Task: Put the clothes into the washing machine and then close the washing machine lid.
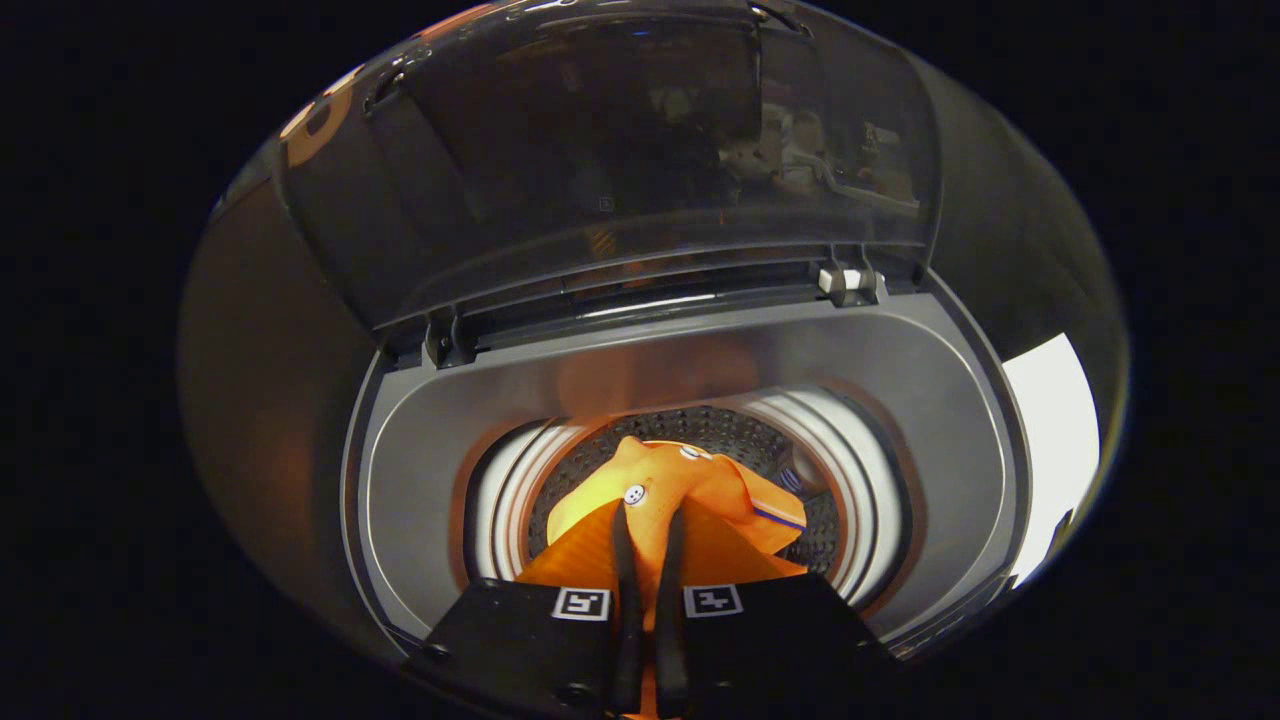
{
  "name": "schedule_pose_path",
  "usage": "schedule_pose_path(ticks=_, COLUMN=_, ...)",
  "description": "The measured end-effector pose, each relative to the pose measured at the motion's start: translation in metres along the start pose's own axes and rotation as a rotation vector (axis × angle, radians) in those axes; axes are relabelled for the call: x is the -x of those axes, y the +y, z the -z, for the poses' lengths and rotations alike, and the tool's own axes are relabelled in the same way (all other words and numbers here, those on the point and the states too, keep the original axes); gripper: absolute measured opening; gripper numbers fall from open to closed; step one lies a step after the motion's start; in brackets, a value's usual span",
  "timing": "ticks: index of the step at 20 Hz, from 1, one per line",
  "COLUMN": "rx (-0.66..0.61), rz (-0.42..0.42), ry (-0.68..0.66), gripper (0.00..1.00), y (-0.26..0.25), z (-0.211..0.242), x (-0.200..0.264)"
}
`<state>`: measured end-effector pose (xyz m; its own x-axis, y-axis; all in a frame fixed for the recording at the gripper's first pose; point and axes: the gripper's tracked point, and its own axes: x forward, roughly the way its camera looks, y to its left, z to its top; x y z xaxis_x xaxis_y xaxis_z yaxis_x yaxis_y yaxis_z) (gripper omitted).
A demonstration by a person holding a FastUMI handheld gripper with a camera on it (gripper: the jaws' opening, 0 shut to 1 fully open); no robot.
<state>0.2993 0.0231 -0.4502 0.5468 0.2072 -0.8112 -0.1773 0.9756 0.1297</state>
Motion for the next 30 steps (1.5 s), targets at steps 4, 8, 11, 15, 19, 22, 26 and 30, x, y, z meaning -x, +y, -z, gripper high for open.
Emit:
schedule_pose_path(ticks=4, rx=-0.013, rz=0.017, ry=0.064, gripper=0.33, y=-0.004, z=0.017, x=-0.003)
schedule_pose_path(ticks=8, rx=0.015, rz=0.025, ry=0.082, gripper=0.86, y=-0.009, z=0.029, x=-0.002)
schedule_pose_path(ticks=11, rx=0.026, rz=0.035, ry=0.073, gripper=0.99, y=-0.010, z=0.028, x=0.001)
schedule_pose_path(ticks=15, rx=0.020, rz=0.030, ry=0.030, gripper=0.99, y=-0.007, z=0.020, x=0.011)
schedule_pose_path(ticks=19, rx=0.042, rz=0.006, ry=-0.092, gripper=0.99, y=0.004, z=-0.010, x=0.034)
schedule_pose_path(ticks=22, rx=0.076, rz=0.000, ry=-0.192, gripper=0.99, y=0.015, z=-0.037, x=0.059)
schedule_pose_path(ticks=26, rx=0.114, rz=-0.021, ry=-0.318, gripper=0.99, y=0.041, z=-0.085, x=0.106)
schedule_pose_path(ticks=30, rx=0.100, rz=-0.041, ry=-0.457, gripper=0.99, y=0.055, z=-0.145, x=0.149)
